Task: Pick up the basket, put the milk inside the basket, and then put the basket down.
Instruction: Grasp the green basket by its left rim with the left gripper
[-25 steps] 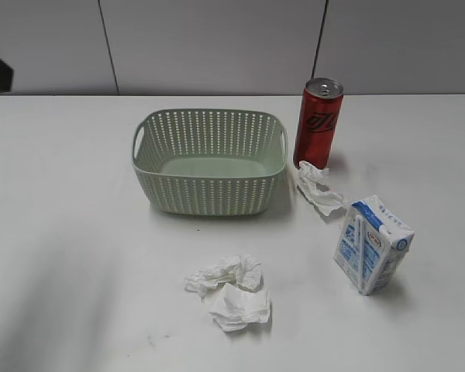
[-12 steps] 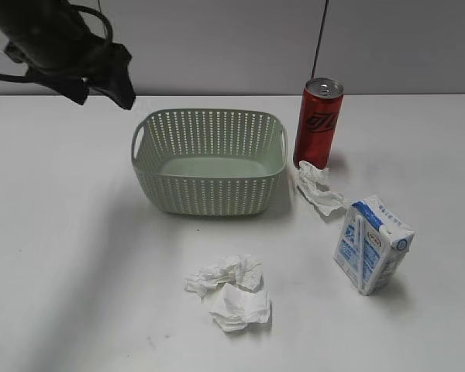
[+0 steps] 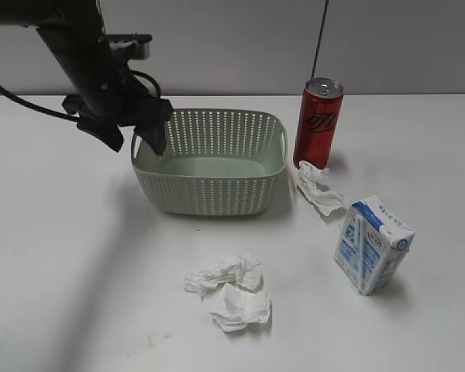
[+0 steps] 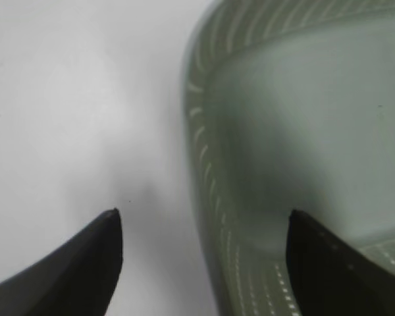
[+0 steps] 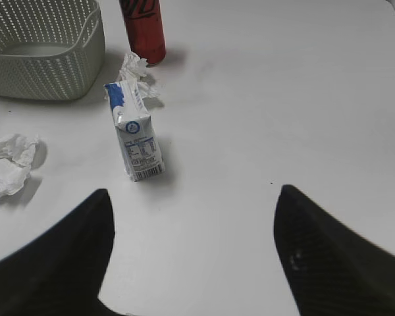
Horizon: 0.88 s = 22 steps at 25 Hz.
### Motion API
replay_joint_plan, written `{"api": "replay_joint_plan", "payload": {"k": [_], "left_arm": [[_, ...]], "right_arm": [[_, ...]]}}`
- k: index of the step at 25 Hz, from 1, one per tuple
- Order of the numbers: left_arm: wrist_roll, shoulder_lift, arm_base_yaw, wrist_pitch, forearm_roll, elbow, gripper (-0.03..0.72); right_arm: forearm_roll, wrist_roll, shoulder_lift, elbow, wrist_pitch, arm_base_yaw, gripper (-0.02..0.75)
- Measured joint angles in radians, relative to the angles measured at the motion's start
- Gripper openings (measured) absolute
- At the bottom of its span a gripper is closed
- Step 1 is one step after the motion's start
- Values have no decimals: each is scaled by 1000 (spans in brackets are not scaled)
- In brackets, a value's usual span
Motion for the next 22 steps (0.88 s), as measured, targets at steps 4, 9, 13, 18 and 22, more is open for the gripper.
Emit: {"api": "replay_joint_plan", "payload": {"k": [4, 9, 13, 18, 22], "left_arm": [[-34, 41, 0, -42, -11, 0, 592], [-44, 57, 0, -68, -28, 0, 538], [-44, 57, 0, -74, -32, -1, 333], [-47, 56, 0, -76, -33, -1, 64], [-69, 41, 1, -55, -29, -1, 11]], "right_arm": [[0, 0, 0, 0, 0, 0, 571], [0, 0, 0, 0, 0, 0, 571], [0, 0, 0, 0, 0, 0, 571], [0, 0, 0, 0, 0, 0, 571], [-1, 0, 0, 0, 0, 0, 571]]}}
